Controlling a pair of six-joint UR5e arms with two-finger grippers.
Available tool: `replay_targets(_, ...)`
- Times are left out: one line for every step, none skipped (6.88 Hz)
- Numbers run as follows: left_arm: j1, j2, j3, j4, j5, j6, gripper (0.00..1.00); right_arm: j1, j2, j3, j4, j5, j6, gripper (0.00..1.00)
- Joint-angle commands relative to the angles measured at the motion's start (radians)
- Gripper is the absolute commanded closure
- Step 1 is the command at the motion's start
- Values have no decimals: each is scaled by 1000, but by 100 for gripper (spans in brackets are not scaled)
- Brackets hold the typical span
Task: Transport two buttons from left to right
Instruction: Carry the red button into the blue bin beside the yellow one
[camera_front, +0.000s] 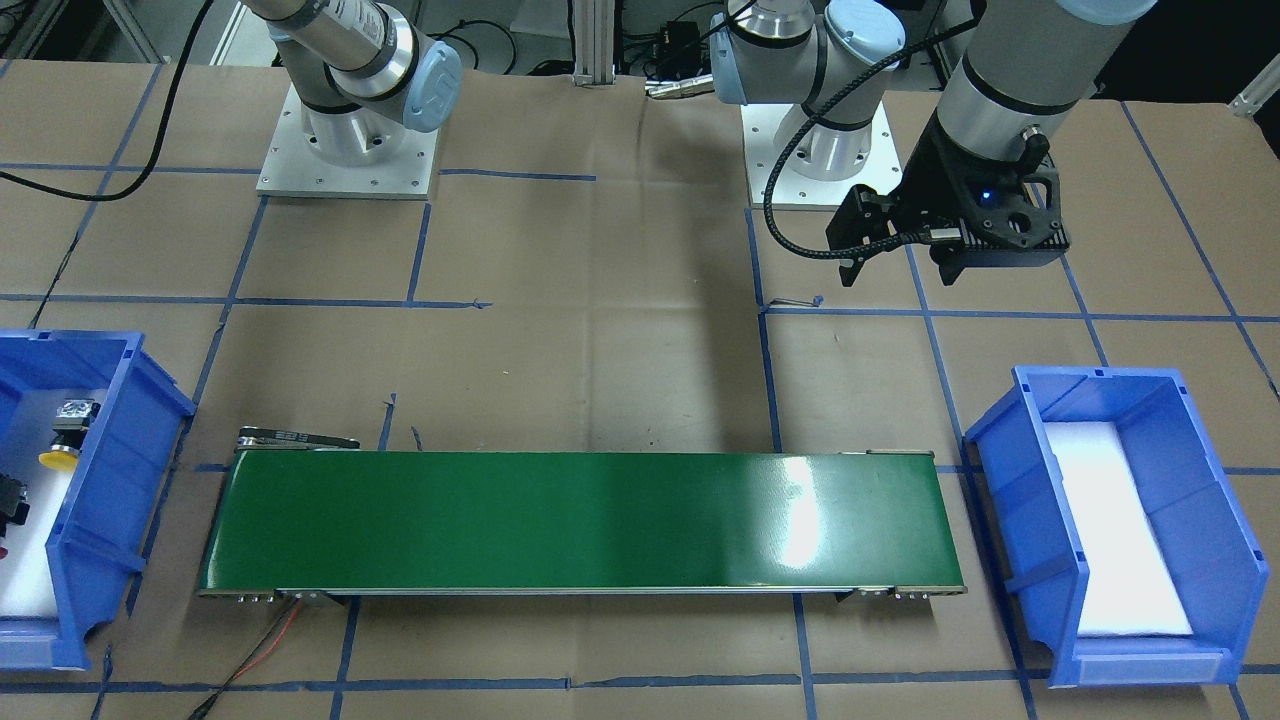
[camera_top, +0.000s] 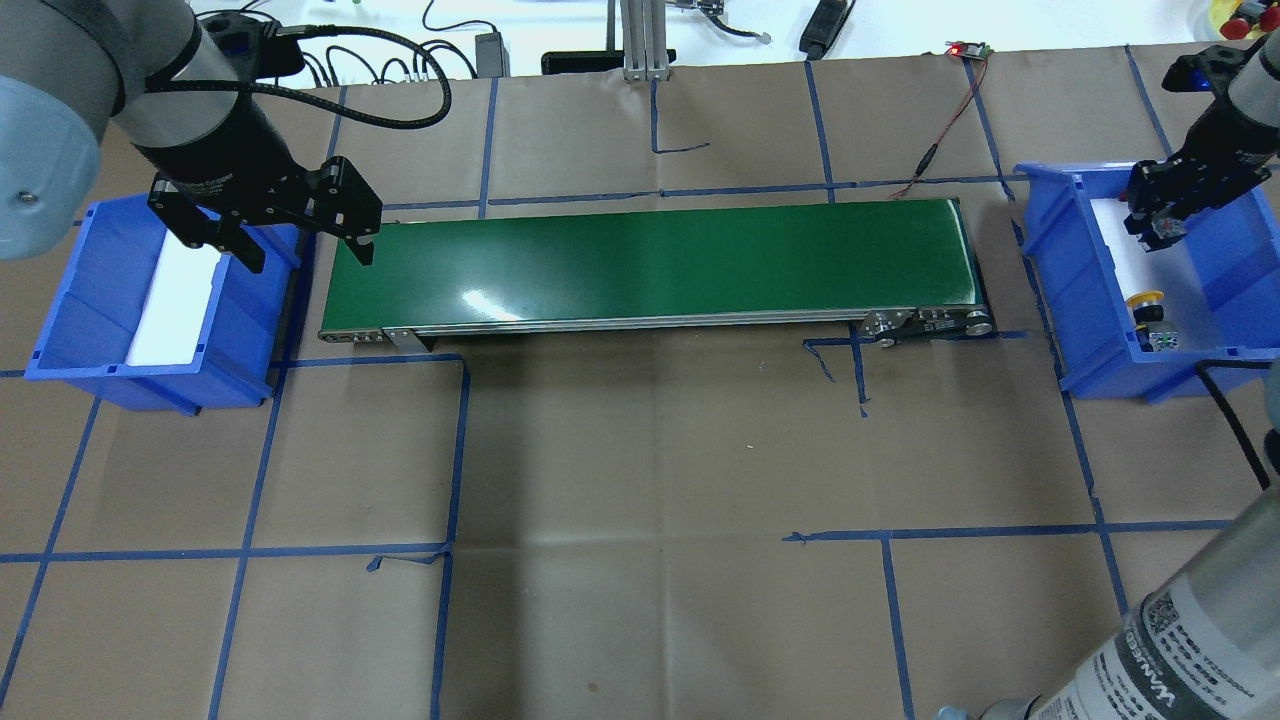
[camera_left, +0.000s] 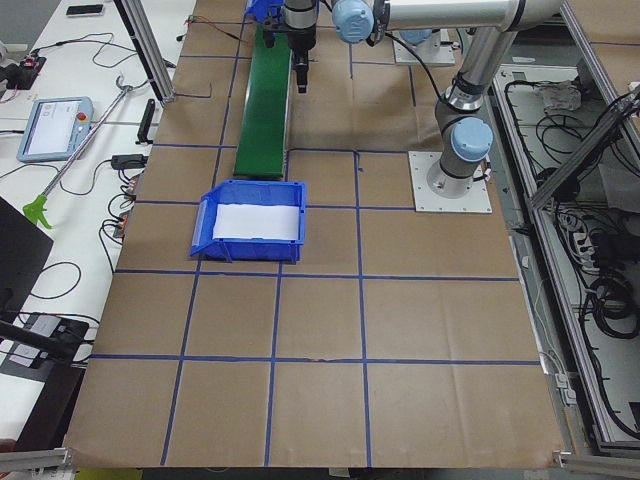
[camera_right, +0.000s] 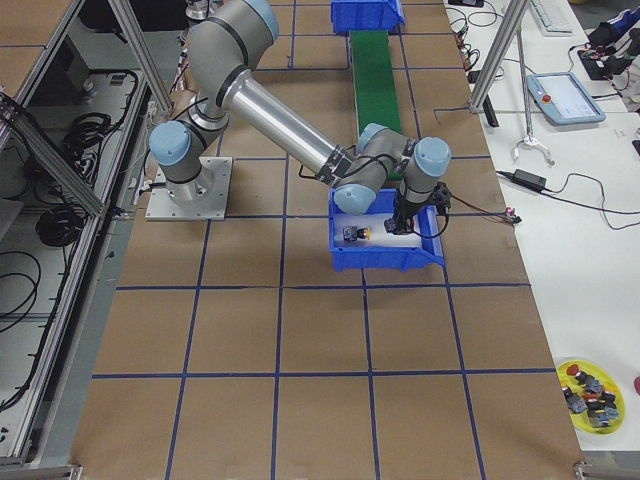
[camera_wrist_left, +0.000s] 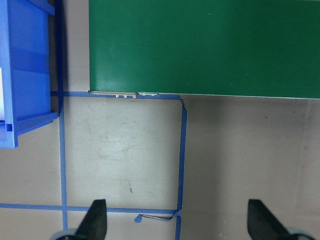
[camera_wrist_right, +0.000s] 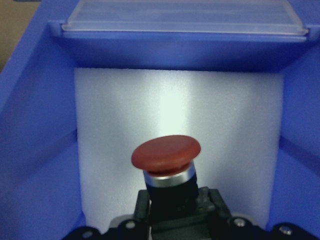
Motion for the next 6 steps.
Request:
replay_targets(0, 0, 0, 0, -2, 0, 0, 0, 33, 22, -19, 2, 7, 94)
replay_targets(0, 0, 0, 0, -2, 0, 0, 0, 46, 25, -31, 2, 7, 90)
replay_targets(0, 0, 0, 0, -2, 0, 0, 2, 52, 24, -68, 10, -4, 48)
replay_targets(0, 0, 0, 0, -2, 0, 0, 5, 52, 25, -121, 13, -5, 9)
replay_targets(0, 0, 0, 0, -2, 0, 0, 6, 49, 24, -119, 10, -6, 0)
replay_targets(0, 0, 0, 0, -3, 0, 0, 10, 40, 19, -117, -1, -1, 0)
